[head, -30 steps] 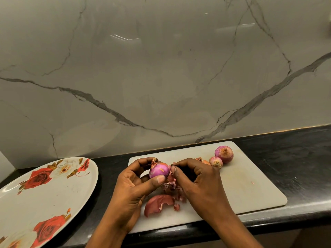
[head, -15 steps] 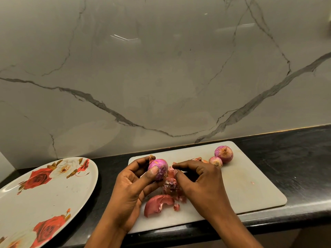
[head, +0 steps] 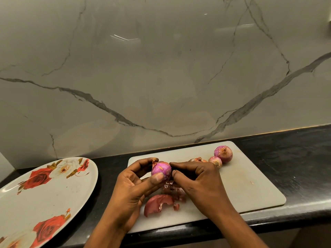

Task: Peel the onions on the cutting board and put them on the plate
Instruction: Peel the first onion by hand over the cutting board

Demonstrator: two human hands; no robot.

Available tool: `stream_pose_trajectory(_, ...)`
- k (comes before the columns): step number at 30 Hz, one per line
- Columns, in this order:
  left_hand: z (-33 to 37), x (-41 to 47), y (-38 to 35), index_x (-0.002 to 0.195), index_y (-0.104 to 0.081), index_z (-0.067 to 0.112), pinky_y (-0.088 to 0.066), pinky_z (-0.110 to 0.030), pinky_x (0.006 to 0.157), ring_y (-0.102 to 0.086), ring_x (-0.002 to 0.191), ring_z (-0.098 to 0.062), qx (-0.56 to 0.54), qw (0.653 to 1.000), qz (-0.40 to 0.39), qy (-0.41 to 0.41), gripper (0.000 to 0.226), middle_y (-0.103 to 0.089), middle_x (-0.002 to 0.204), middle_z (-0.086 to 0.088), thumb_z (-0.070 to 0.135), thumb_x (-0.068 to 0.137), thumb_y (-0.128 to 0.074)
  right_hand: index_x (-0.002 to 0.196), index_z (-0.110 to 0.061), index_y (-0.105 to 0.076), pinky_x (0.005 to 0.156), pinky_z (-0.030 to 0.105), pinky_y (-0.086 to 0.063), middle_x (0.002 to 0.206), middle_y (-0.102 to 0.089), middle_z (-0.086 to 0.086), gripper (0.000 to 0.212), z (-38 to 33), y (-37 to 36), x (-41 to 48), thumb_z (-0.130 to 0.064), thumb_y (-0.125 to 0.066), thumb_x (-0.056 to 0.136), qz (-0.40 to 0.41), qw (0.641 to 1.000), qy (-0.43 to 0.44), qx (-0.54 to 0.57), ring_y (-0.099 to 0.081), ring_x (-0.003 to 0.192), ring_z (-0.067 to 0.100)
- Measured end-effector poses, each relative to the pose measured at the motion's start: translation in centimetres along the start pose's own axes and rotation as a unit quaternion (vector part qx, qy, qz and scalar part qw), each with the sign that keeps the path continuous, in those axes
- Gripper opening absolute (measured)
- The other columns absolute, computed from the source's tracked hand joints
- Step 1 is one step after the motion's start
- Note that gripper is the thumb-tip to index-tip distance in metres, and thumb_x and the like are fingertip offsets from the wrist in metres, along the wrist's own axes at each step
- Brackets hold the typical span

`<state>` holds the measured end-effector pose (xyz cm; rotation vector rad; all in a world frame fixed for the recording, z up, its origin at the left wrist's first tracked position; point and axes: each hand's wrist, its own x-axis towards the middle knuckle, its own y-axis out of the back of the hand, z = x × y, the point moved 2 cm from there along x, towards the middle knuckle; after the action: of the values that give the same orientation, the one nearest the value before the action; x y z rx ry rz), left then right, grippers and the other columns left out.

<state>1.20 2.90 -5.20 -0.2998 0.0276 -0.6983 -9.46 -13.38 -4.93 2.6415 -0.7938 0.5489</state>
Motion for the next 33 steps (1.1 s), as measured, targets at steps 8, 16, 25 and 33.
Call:
stream_pose_trajectory(8,0.04,-0.12,-0.28,0.127,-0.069,0.004,-0.065,-0.039,0.082,-0.075,0.111,-0.037,0.013,1.000,-0.003,-0.005,0.062,-0.073,0.127,-0.016,0.001,0.067,-0.086,0.108,-0.037,-0.079,0.080,0.017,-0.060,0.096,-0.079,-0.023,0.022,0.00,-0.23,-0.09,-0.029,-0.082,0.087,-0.002,0.999,-0.016,0.033,-0.075,0.093,-0.003)
stream_pose_trajectory(16,0.06,-0.04,-0.26,0.120,-0.074,0.008,-0.065,-0.036,0.080,-0.075,0.111,-0.038,-0.006,1.000,-0.009,0.000,0.069,-0.073,0.127,-0.017,0.012,0.057,-0.101,0.109,-0.038,-0.078,0.081,0.012,-0.057,0.095,-0.078,-0.026,0.032,0.04,-0.08,-0.13,-0.012,-0.076,0.091,0.002,1.000,-0.003,-0.012,-0.073,0.092,-0.007)
stream_pose_trajectory(25,-0.16,0.24,0.06,0.123,-0.070,0.006,-0.064,-0.036,0.083,-0.074,0.112,-0.039,-0.005,1.000,0.017,-0.018,0.082,-0.072,0.129,-0.018,0.017,0.049,-0.104,0.091,-0.027,-0.084,0.075,0.019,-0.060,0.083,-0.078,-0.017,0.004,-0.25,-0.13,-0.36,-0.029,-0.082,0.089,0.015,1.000,0.006,-0.019,-0.075,0.085,0.001)
stream_pose_trajectory(33,-0.53,0.43,0.22,0.127,-0.066,0.003,-0.063,-0.041,0.088,-0.073,0.114,-0.042,0.013,1.000,0.011,-0.026,0.079,-0.072,0.129,-0.019,0.011,0.055,-0.097,0.091,-0.026,-0.083,0.072,0.015,-0.058,0.082,-0.077,-0.017,0.007,0.06,-0.43,-0.37,-0.021,-0.078,0.091,-0.012,0.998,0.013,-0.053,-0.075,0.083,0.002)
